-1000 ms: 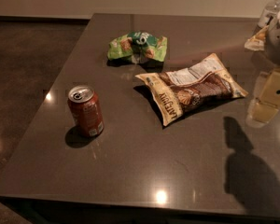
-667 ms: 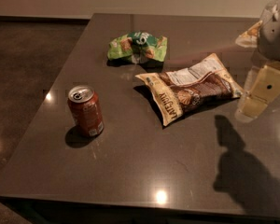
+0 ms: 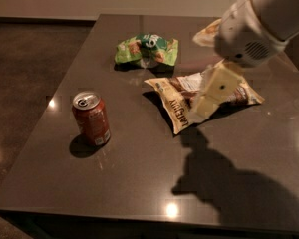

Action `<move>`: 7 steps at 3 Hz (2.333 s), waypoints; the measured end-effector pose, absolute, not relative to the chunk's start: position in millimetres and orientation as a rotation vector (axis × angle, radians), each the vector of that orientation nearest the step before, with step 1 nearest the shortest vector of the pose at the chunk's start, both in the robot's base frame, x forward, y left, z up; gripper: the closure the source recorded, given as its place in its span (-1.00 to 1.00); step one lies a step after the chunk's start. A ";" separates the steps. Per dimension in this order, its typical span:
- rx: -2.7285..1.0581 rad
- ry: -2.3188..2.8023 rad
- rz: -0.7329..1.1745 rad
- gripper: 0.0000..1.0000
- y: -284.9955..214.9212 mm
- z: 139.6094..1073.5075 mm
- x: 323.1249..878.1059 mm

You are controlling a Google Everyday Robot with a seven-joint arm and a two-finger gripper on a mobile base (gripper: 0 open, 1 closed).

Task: Knock coke can over

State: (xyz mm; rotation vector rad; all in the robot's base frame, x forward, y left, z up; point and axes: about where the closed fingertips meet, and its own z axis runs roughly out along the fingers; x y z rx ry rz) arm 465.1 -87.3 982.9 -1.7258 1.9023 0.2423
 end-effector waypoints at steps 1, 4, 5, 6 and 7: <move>-1.773 1.851 0.308 -1.00 -49.5 968.1 465.7; -1.844 1.798 0.445 -1.00 41.8 925.1 461.6; -1.845 1.792 0.470 -1.00 61.0 917.4 457.1; -1.840 1.782 0.490 -1.00 77.9 911.9 448.7; -1.835 1.777 0.503 -1.00 89.8 907.8 443.5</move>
Offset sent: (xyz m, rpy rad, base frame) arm -0.0054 0.1174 -0.0507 0.0660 0.0830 0.1690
